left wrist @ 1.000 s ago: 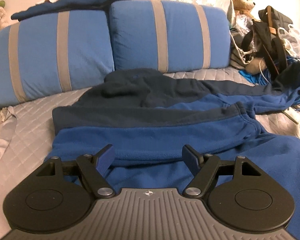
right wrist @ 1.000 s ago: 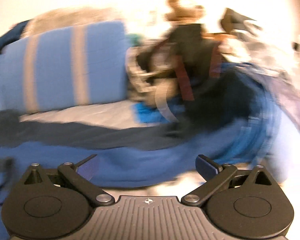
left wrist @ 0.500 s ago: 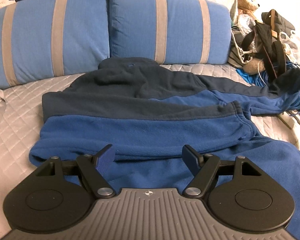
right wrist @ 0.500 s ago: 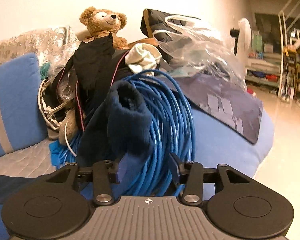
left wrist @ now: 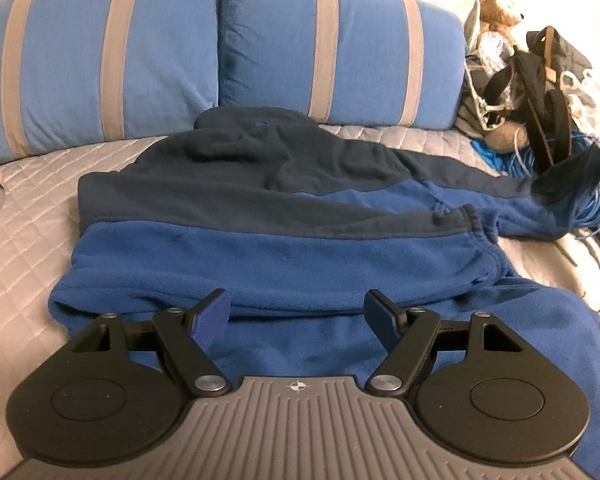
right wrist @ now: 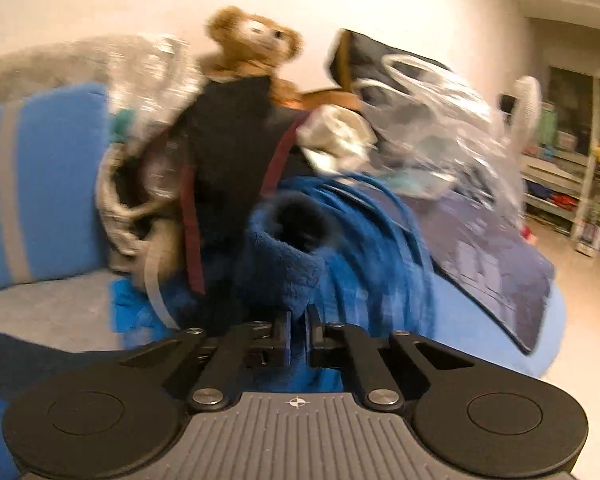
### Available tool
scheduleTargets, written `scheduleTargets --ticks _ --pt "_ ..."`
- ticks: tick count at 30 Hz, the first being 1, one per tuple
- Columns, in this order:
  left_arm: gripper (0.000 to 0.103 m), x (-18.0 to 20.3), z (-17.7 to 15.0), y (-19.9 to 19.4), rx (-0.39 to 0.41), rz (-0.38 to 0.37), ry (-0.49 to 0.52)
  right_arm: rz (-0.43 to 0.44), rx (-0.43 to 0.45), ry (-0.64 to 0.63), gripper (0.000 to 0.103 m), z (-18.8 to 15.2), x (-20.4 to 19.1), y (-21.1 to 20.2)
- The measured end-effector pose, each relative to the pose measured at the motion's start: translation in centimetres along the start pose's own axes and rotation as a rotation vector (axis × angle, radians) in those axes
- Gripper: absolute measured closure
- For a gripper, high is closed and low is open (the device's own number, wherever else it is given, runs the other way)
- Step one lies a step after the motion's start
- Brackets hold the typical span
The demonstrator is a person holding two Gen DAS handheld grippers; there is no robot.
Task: Fold clothes
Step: 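Carry the held sleeve across the jacket body with the right tool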
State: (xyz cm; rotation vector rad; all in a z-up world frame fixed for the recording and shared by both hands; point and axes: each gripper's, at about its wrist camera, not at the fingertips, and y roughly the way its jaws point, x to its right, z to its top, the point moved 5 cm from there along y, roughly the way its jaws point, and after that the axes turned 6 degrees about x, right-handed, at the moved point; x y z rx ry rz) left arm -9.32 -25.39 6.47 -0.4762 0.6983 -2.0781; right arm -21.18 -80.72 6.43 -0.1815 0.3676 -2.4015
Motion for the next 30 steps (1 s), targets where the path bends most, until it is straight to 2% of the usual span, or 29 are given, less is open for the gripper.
scheduleTargets --ticks 5,11,22,25,27,30 --pt "0.029 0.2 0.0 0.2 -0.009 0.015 0.009 0.205 -0.02 0.089 0.095 1.5 -3.4 -2.6" --pt "0.029 0.1 -0.1 0.1 -0.008 0.023 0.006 0.383 -0.062 0.176 0.095 1.8 -7.7 -4.2" --pt "0.029 0.2 -0.2 0.0 -0.014 0.055 0.012 0.622 -0.124 0.163 0.096 -0.2 -19.6 -7.2" --pt "0.029 0.1 -0.2 0.0 -0.011 0.059 0.011 0.684 -0.115 0.074 0.096 -1.2 -23.7 -9.4" --pt "0.029 0.2 -0.2 0.0 -0.012 0.061 0.009 0.726 -0.107 -0.046 0.095 -2.5 -26.6 -11.3" --pt "0.029 0.2 -0.3 -0.1 -0.01 0.063 0.011 0.824 -0.147 -0.266 0.093 -5.3 -30.5 -13.8"
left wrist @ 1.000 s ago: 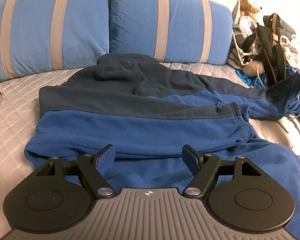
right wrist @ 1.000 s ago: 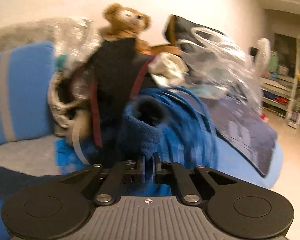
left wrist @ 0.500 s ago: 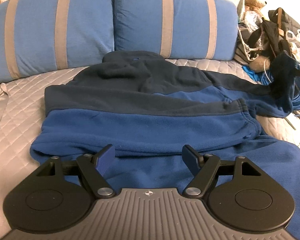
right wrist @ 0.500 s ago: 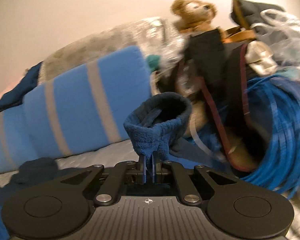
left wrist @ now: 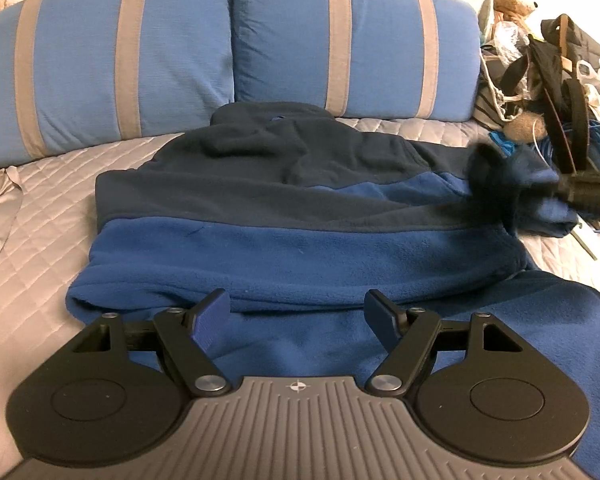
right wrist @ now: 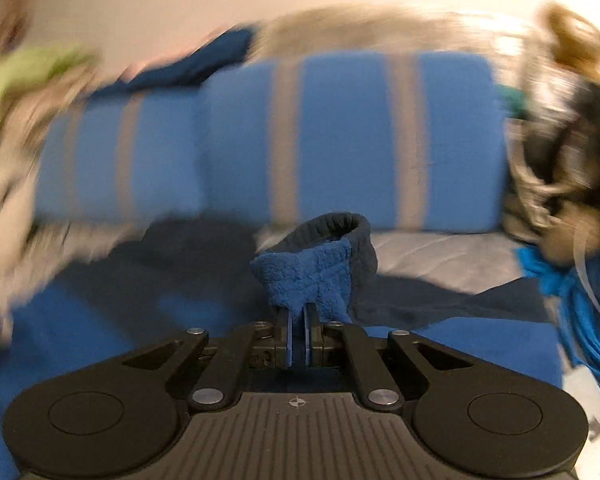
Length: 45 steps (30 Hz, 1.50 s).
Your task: Fold clothes
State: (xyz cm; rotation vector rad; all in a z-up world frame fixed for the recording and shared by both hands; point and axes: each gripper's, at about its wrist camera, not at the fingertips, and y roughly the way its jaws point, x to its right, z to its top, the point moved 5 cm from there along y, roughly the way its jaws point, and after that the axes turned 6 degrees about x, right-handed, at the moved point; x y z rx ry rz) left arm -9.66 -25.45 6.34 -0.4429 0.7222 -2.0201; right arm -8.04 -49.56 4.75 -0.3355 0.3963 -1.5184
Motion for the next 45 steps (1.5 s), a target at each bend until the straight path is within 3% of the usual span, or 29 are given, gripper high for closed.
scheduleTargets --ticks 1,4,6,8,13,17,21,25,28,33,38,42,45 --pt "0.029 0.0 0.0 0.0 0.001 -0.001 0.0 0.022 -0.029 -0.069 0.093 -0.6 -1.1 0.3" --pt "0.029 -0.1 0.0 0.0 0.003 -0.004 -0.004 0.066 -0.107 -0.273 0.078 -2.3 -3.9 0.9" --pt "0.029 -0.1 0.0 -0.1 0.005 -0.006 -0.004 0.052 -0.135 -0.399 0.052 -3.2 -4.9 1.0" --pt "0.029 -0.1 0.0 0.0 0.005 -0.007 -0.006 0.032 -0.131 -0.509 0.049 -3.6 -5.6 1.0" --pt "0.029 -0.2 -0.1 -0.1 0.01 -0.01 -0.011 0.032 -0.161 -0.639 0.049 -3.3 -6.0 1.6" --pt "0.029 -0.2 -0.1 -0.1 0.012 -0.008 -0.015 0.087 -0.224 -0.709 0.052 -3.4 -6.2 2.7" --pt "0.029 -0.2 -0.1 -0.1 0.014 -0.008 -0.018 0.148 -0.282 -0.741 0.061 -3.0 -6.1 3.6" --pt "0.029 -0.2 -0.1 -0.1 0.014 -0.013 -0.024 0.183 -0.332 -0.776 0.064 -3.0 -6.4 4.4" --pt "0.029 -0.5 -0.1 0.0 0.004 -0.04 -0.032 0.176 -0.356 -0.78 0.079 -3.7 -6.7 4.8" --pt "0.029 -1.6 0.2 -0.3 -0.011 -0.152 -0.12 0.06 -0.257 -0.85 0.089 -4.3 -8.0 3.6" --pt "0.029 -1.6 3.2 -0.9 0.007 -0.158 -0.197 -0.063 -0.095 -0.825 0.09 -2.5 -8.8 0.9" --pt "0.029 0.6 6.8 -0.2 0.004 -0.246 -0.228 -0.105 -0.014 -0.759 0.09 -0.7 -9.5 -0.2" --pt "0.029 2.0 8.4 1.5 -0.033 -0.385 -0.387 -0.121 0.024 -0.72 0.09 0.4 -10.4 -0.4"
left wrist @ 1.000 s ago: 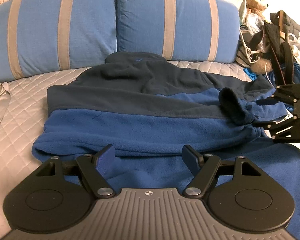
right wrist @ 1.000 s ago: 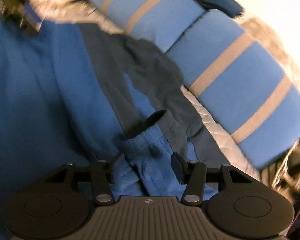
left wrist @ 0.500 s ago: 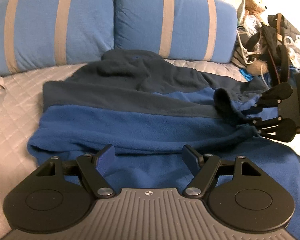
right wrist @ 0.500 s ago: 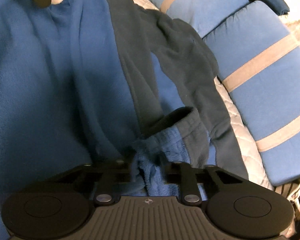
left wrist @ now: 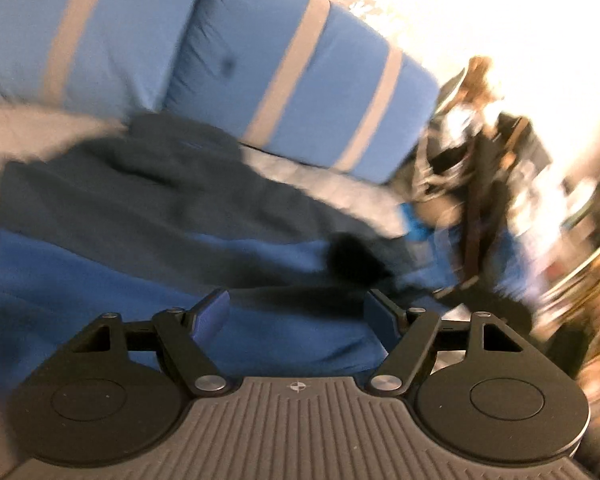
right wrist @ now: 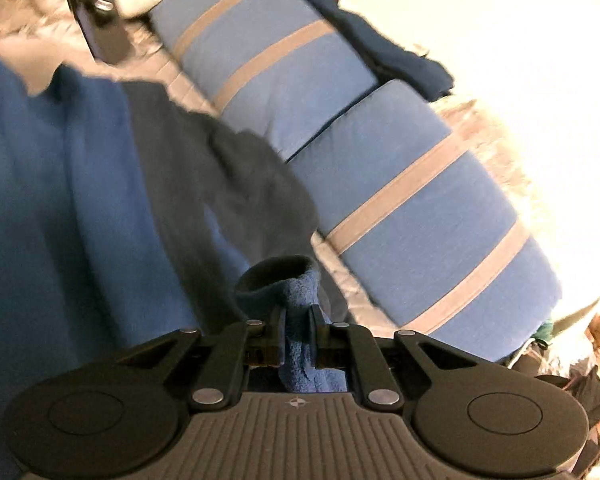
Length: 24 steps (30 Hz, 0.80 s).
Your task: Fold clothes
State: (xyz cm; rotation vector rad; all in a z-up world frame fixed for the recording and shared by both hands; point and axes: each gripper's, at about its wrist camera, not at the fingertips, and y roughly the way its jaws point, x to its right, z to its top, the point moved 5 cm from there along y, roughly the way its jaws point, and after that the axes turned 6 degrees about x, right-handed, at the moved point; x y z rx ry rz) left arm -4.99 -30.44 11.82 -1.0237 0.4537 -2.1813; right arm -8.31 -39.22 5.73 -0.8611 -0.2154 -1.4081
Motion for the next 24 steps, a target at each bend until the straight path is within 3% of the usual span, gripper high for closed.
scheduleTargets --ticks 4,6,9,12,16,20,24 --pt "0.029 0.7 0.3 4.2 -0.073 -0.158 -0.241 -0.019 0.027 0.027 0.09 1.5 -0.2 -0.3" --pt "0.029 1.0 -0.3 6.3 -0.145 -0.184 -0.309 -0.026 0.036 0.026 0.09 2.1 -0.5 -0.3" --pt "0.029 0.7 -1.8 9.2 -0.263 -0.171 -0.409 -0.042 0.046 0.004 0.09 2.6 -1.3 -0.3" --pt "0.029 0.1 -2.7 10.9 -0.292 -0.17 -0.508 -0.059 0.057 -0.022 0.09 2.9 -2.3 0.2" --pt "0.032 -0.8 -2.7 11.6 -0.263 -0.161 -0.588 -0.071 0.078 -0.099 0.09 3.2 -3.8 0.0" --pt "0.059 -1.7 -2.5 11.4 -0.221 -0.093 -0.634 -0.071 0.088 -0.203 0.09 3.4 -5.6 -0.2" --pt "0.075 -2.2 -2.0 10.3 -0.204 -0.091 -0.622 -0.059 0.094 -0.269 0.09 3.4 -6.8 -0.4"
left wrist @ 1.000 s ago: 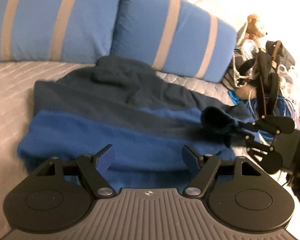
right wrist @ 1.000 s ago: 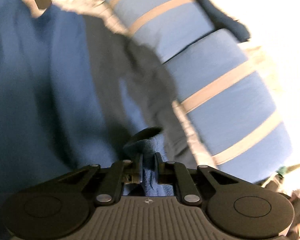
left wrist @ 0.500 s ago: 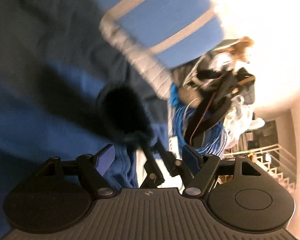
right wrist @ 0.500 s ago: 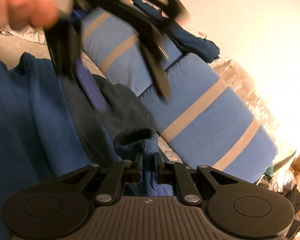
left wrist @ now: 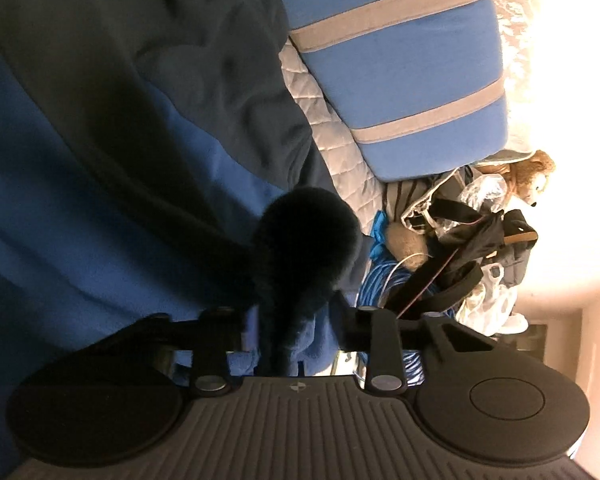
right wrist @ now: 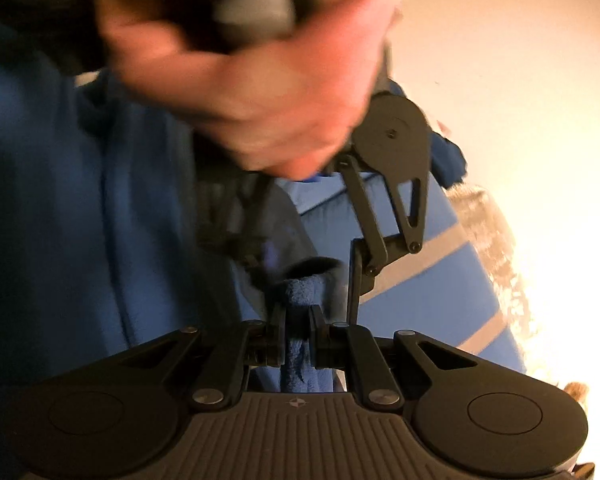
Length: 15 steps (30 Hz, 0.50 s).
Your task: Fold clothes
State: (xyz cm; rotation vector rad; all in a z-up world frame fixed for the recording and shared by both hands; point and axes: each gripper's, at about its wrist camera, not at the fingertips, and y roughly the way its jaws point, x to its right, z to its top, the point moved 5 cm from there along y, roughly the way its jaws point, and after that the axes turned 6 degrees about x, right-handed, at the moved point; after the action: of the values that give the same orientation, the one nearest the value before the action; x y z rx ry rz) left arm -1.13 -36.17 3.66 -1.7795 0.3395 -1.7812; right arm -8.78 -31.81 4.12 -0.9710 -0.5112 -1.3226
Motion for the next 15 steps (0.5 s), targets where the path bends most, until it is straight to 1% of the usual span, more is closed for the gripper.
scheduleTargets --ticks 1,5,6,8,10,11,12,14,15 --pt "0.081 0.0 0.0 -0.1 0.003 -0.001 0.006 0.0 0.003 -0.008 0.09 0.0 -0.1 0.0" --pt "0.088 0.7 0.0 -0.6 0.016 -0.019 0.049 0.008 0.01 -0.017 0.09 0.0 0.0 -0.2" --pt "0.089 1.0 0.0 -0.9 0.025 -0.036 0.065 0.009 0.014 -0.008 0.09 -0.1 0.2 -0.2" --pt "0.089 1.7 -0.1 -1.4 0.045 -0.07 0.095 -0.003 0.029 0.05 0.089 -0.4 1.2 -0.3" --pt "0.09 2.5 0.2 -2.1 0.062 -0.11 0.108 -0.034 0.033 0.155 0.085 -1.0 2.9 -0.2" --pt "0.09 2.9 0.3 -2.4 0.071 -0.13 0.114 -0.059 0.018 0.201 0.071 -1.8 3.8 -0.1" --pt "0.09 3.2 0.4 -2.6 0.08 -0.142 0.117 -0.086 0.001 0.245 0.052 -2.6 4.6 0.0" --pt "0.09 4.0 0.6 -3.1 0.095 -0.181 0.116 -0.14 -0.037 0.33 0.035 -4.6 6.0 0.5" --pt "0.09 4.5 0.7 -3.4 0.103 -0.203 0.116 -0.168 -0.059 0.371 0.034 -5.9 6.6 0.8"
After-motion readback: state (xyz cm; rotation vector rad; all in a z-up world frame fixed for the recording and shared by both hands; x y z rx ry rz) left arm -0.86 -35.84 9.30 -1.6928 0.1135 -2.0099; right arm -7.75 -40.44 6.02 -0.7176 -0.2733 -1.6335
